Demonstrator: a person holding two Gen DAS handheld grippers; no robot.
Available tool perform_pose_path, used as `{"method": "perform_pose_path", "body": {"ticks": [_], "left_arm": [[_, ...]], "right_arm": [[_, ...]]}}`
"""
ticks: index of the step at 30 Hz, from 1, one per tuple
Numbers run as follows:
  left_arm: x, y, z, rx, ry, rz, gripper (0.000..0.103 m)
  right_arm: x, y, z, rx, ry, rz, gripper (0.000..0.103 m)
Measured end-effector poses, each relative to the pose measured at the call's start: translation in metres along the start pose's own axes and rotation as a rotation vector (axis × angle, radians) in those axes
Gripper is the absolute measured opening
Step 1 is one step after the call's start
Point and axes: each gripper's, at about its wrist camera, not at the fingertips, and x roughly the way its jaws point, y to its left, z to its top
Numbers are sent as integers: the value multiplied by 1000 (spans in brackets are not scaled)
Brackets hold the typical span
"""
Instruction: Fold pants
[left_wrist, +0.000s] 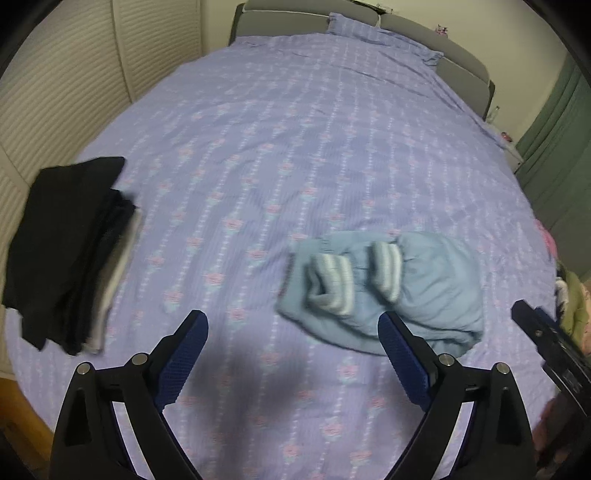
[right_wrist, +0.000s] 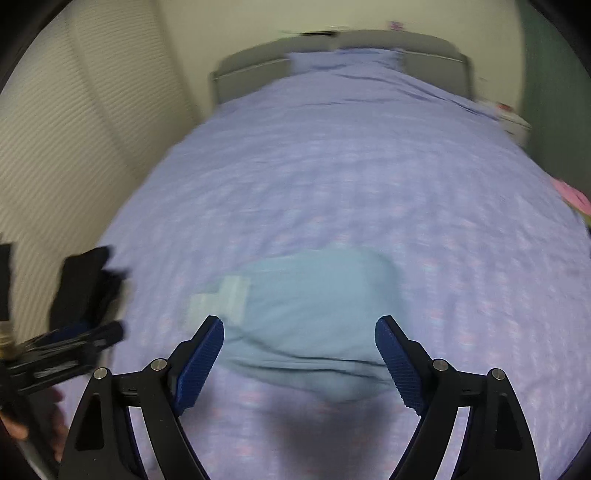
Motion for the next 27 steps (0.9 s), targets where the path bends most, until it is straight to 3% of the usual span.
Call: {"method": "perform_pose_path", "body": {"ticks": [3,7,15,21,27], "left_arm": [[15,-10,1,-46,29,-39,95],[39,-26,7,-84,66,-45,95],[79,-38,18,-139,118,-75,95],[92,-30,15,-186,162,-109,95],[104,-10,8,-245,191,-113,95]], "right_arm": [[18,-40,0,118,11,-50,85],[49,-83,-3,276,61,-38,85],[112,-113,-9,426,150,35,85],[136,-105,-18,408,214,104,85],[144,-84,-22,336,232,114,85]]}}
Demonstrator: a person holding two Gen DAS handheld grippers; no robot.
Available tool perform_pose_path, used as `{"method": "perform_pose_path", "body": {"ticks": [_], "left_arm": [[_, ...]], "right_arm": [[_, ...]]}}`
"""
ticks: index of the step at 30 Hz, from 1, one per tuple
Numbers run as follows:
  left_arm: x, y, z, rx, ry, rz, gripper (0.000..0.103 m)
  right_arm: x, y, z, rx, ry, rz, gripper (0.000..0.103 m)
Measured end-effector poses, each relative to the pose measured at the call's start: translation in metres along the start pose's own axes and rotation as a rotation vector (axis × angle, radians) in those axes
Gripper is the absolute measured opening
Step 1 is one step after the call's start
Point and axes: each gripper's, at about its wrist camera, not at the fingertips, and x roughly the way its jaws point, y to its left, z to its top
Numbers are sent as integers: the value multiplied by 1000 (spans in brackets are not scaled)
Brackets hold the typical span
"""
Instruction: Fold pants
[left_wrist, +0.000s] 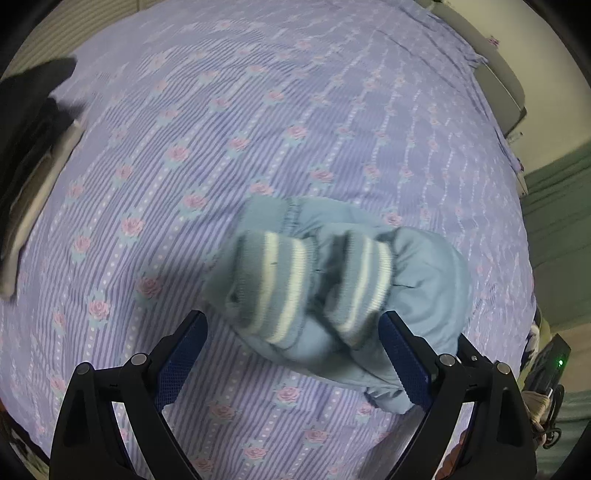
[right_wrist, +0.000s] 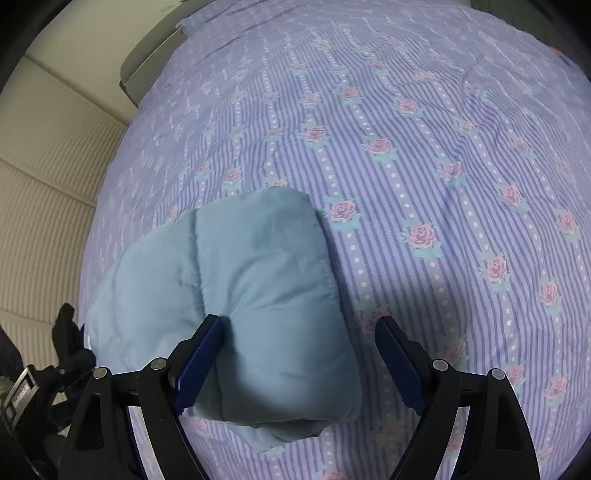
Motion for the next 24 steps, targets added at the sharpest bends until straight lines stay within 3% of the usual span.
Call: {"method": "perform_pose_path", "body": {"ticks": [10,18,24], "left_arm": [[36,41,3,-67,47,-76,103],[76,77,4,-227,104,-261,103],[90,72,13,-220,100,-286,103]], "right_arm": [[26,20,-9,-14,28,23,85],[40,23,-13,-30,42,14,85],[51,19,-8,1,50,37,85]]}}
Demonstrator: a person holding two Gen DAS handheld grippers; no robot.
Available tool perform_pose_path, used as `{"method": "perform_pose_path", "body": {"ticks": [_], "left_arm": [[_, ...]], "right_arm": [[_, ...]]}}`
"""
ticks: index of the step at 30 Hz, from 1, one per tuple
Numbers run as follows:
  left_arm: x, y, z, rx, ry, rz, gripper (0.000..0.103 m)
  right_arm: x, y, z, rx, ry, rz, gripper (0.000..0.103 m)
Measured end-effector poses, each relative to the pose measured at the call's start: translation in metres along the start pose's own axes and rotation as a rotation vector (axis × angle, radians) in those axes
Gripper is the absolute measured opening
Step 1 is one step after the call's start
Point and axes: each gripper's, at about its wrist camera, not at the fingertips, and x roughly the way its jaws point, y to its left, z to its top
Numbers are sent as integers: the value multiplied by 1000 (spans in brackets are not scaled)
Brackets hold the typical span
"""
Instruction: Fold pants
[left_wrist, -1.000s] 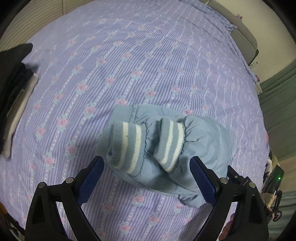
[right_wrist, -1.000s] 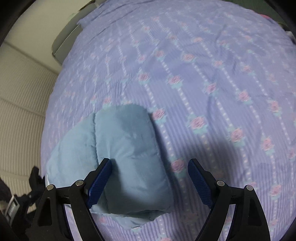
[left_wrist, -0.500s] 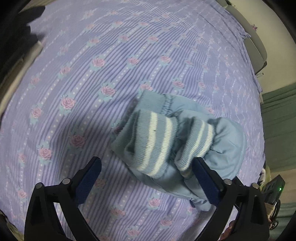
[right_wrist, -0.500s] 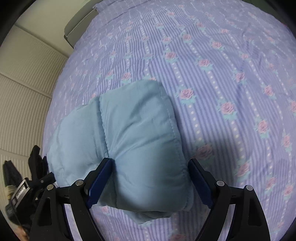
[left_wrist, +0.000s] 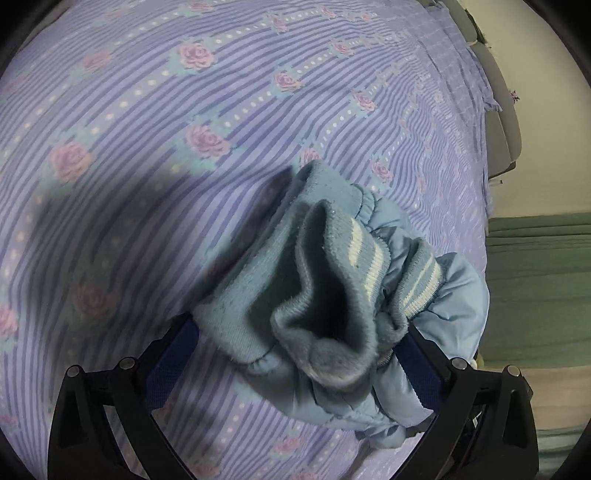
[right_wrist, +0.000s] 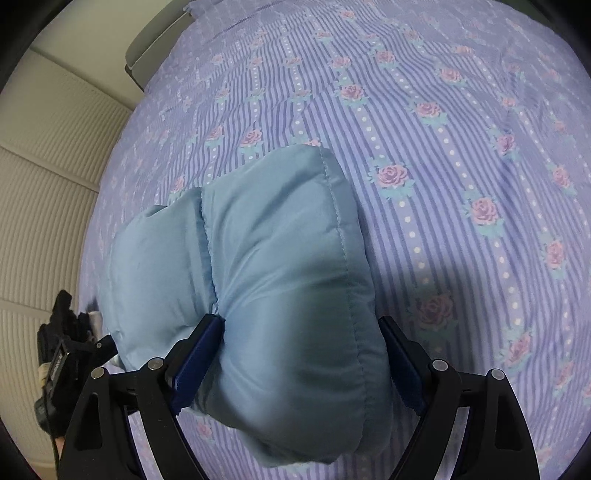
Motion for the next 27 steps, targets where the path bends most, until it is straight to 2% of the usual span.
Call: {"method": "perform_pose_path", "body": {"ticks": [7,9,11,14,17,21,27], "left_arm": [[0,5,-3,-29,-15,-32,101],[-4,4,-4,-22,-9,-48,91],[-9,1,-5,-16,-4,-55,78],[-16,-4,-6,-8,-9,-47,65],[-26,-17,-9,56,-25,-9,57],[-33,-41,-14,145,-48,59,53],[-52,-56,-25,191,-63,70,51]], "right_arm": [[10,-3,5,27,8,29,87],[10,-2,6,28,13,27,85],[5,3,5,13,10,30,75],[-4,14,3,-30,0,-3,69],[-11,21,3,-61,-2,-22,62],[-26,36,1,-147,-23,-64,54],[-54,46,-7,-201,-64,-80,51]]}}
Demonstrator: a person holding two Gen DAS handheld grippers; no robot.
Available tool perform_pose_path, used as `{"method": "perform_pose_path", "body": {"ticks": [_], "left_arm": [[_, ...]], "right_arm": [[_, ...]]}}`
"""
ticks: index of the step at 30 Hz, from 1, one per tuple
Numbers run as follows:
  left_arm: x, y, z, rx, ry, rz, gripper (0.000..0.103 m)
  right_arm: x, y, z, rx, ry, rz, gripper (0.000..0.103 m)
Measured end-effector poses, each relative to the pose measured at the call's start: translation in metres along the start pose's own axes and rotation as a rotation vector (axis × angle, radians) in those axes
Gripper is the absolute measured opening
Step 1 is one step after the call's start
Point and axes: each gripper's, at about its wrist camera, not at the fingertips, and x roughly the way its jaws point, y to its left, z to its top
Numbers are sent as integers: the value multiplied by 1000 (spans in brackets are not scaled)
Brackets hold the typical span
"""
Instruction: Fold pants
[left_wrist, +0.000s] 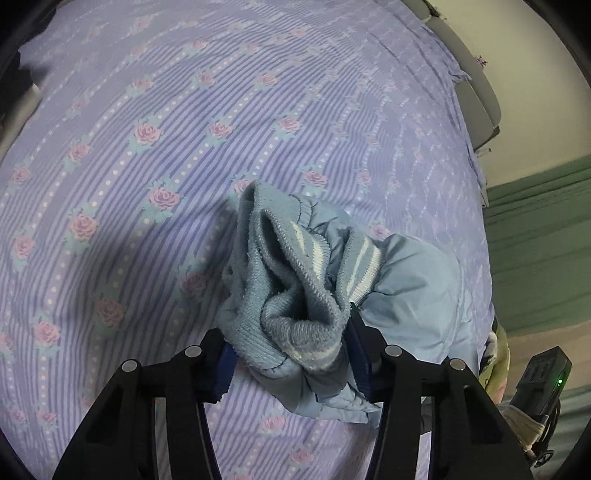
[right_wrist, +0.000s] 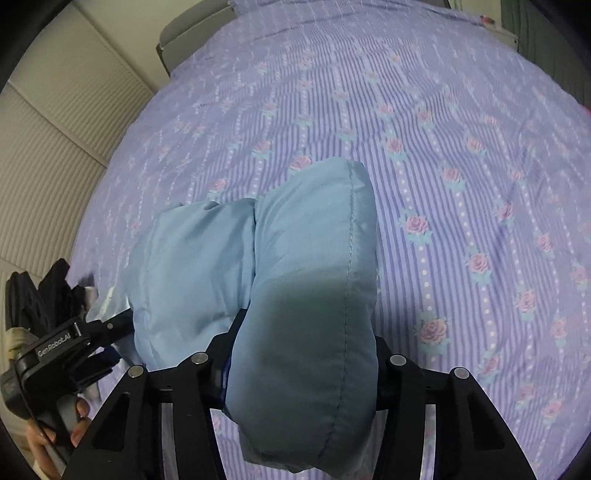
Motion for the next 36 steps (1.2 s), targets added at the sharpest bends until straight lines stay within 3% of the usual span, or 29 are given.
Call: {"method": "perform_pose_path", "body": {"ticks": [7,24,36], "left_arm": [[-43,-23,-26,33,-43,-32,51],[-211,-99,-140,258,-246,-94,51],[-296,-95,-187,308,-369,-96,51]], "right_arm": [[-62,3,-18,-28,-65,21,50],[-257,7,-90,-52,-275,73,50],[-319,35,-130,-92,-344,140,51]]}}
